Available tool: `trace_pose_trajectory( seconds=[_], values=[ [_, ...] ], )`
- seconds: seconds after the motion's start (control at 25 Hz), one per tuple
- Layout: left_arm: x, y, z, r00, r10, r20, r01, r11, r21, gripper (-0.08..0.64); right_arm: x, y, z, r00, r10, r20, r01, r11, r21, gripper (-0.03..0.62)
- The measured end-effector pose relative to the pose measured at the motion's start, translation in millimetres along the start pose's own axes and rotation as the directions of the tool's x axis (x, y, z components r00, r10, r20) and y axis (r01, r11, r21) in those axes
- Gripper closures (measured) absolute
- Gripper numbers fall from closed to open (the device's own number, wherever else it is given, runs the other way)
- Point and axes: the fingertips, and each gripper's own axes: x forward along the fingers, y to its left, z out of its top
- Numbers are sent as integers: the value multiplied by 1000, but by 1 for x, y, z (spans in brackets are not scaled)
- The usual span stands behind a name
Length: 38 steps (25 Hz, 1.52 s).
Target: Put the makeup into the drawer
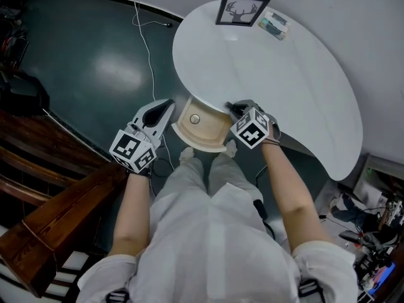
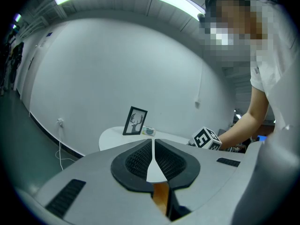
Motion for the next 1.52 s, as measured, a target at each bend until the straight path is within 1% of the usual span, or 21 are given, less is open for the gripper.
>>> trace_pose_trajectory(
  seconds=[0.44, 0.76, 1.12, 1.52],
  values=[
    [-26, 9, -12, 1000, 7, -25, -7, 1000, 0, 535, 25, 51, 16, 998, 64, 8, -64, 998, 23, 508],
    [-34, 11, -22, 999, 4, -40, -4, 1000, -6, 535, 45, 74, 20, 996, 93, 3, -93, 995, 33, 508],
    [-31, 11, -37, 997, -14, -69, 13, 1000, -15, 535, 81, 89, 6, 991, 126, -36, -124, 990, 61, 508],
    [-21, 13, -54, 994, -35, -101, 34, 999, -18, 535, 130, 105, -13, 984, 160, -84, -158, 987, 23, 508]
  ],
)
